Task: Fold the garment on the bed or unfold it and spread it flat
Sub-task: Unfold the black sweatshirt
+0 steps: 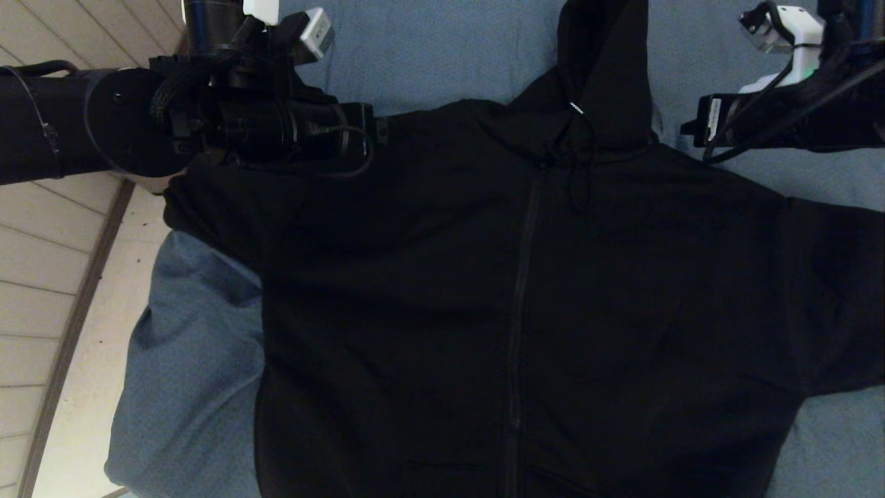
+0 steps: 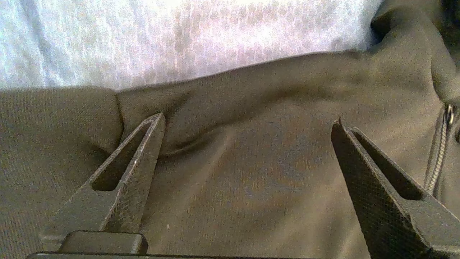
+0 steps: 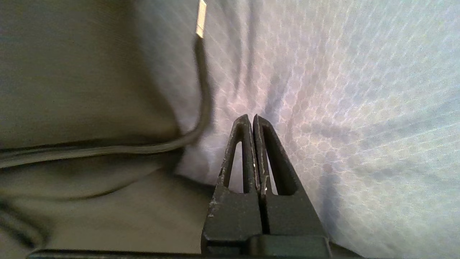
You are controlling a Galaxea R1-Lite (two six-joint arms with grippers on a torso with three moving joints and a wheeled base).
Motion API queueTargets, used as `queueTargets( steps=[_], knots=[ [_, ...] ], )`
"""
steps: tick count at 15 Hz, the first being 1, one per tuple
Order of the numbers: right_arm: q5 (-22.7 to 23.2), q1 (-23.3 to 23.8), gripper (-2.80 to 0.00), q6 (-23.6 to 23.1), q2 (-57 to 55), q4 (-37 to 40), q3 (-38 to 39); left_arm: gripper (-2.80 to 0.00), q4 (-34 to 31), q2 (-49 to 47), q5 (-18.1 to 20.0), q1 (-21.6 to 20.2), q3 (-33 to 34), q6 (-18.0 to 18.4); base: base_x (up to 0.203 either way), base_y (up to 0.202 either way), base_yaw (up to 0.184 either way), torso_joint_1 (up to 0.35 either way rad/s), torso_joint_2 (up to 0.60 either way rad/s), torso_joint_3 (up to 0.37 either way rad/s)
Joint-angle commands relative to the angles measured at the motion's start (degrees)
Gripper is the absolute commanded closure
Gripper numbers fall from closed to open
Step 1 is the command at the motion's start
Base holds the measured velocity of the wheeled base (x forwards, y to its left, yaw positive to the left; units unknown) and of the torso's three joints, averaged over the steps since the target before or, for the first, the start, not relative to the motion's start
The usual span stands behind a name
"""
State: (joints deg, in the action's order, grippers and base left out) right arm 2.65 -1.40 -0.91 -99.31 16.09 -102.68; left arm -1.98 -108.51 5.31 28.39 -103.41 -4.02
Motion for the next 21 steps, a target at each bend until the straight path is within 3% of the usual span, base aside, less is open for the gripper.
queueTargets(
  steps=[1, 11, 12, 13, 18, 21],
  knots=[
    [-0.3, -0.23, 0.0, -2.08, 1.85, 0.0, 0.51, -2.8, 2.92, -0.85, -0.18, 0.31, 0.26, 0.2, 0.0, 0.0, 0.0, 0.0, 0.0, 0.0],
    [-2.03, -0.98, 0.0, -4.72, 2.48, -2.33, 2.96, -2.8, 3.48, -2.32, -2.15, 0.35, 0.54, 1.03, 0.0, 0.0, 0.0, 0.0, 0.0, 0.0],
    [-2.12, -1.06, -0.8, -4.8, 2.63, -2.16, 3.32, -2.8, 3.48, -2.41, -2.15, 0.35, 0.44, 1.03, 0.0, 0.0, 0.0, 0.0, 0.0, 0.0],
    [-2.56, -1.06, -2.8, -5.09, 2.72, -2.39, 4.45, -2.8, 3.48, -2.41, -2.24, 0.35, 0.56, 1.03, 0.0, 0.0, 0.0, 0.0, 0.0, 0.0],
    [-2.87, -1.1, -2.8, -6.03, 3.16, -2.1, 4.09, -2.8, 3.48, -2.06, -2.24, 0.35, 0.66, 1.03, 0.0, 0.0, 0.0, 0.0, 0.0, 0.0],
    [-2.64, -2.4, -2.8, -6.01, 4.11, -2.23, 7.93, -2.8, 3.48, -2.32, -2.11, 0.44, 0.96, 0.77, 0.0, 0.0, 0.0, 0.0, 0.0, 0.0]
  ],
)
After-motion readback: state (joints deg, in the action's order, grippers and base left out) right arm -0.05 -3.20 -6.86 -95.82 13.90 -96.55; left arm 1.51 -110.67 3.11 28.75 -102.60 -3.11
